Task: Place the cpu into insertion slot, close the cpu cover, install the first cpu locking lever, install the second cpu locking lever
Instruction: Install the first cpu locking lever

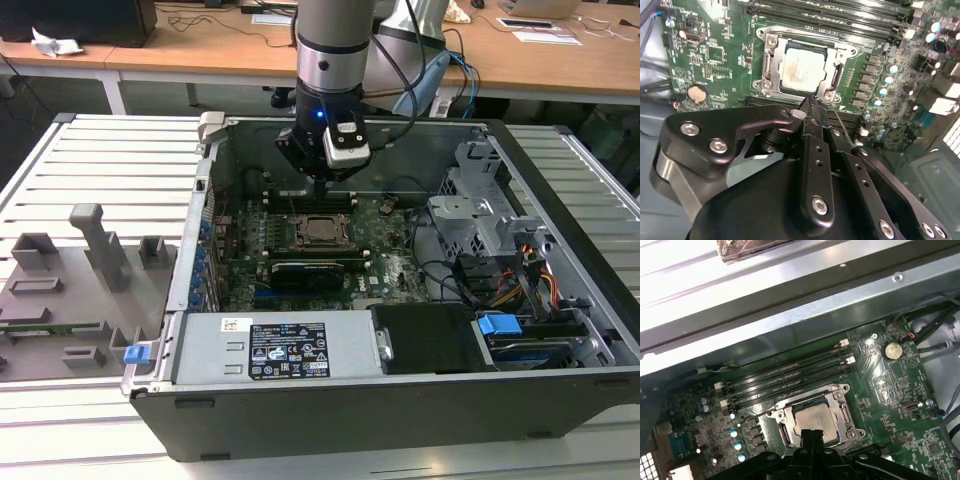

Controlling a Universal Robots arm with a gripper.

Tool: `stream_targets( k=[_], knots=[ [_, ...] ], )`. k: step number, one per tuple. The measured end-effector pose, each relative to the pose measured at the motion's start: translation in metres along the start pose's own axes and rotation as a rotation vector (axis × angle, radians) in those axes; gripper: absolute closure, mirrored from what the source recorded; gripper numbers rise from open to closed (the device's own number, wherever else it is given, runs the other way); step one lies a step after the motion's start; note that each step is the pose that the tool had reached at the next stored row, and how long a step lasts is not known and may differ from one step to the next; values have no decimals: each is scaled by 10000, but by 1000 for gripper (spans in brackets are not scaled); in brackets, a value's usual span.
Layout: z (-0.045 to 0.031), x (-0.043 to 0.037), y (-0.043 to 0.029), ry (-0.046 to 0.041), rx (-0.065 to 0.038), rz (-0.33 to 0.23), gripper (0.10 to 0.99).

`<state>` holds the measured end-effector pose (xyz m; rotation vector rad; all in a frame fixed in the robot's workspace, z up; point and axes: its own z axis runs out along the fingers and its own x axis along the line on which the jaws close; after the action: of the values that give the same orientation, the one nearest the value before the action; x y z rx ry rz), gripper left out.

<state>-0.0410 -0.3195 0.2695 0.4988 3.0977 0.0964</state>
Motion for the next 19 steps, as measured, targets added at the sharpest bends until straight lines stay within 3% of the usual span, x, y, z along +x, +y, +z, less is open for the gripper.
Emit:
stream_targets(
  k=[3, 6, 14, 19],
  knots=[
    [0, 0, 0, 29, 4, -480, 980],
    [1, 0, 0, 87, 10, -1432, 980],
    [1, -1, -9, 150, 16, -2454, 980],
    [1, 0, -9, 226, 27, -3710, 980]
  ],
)
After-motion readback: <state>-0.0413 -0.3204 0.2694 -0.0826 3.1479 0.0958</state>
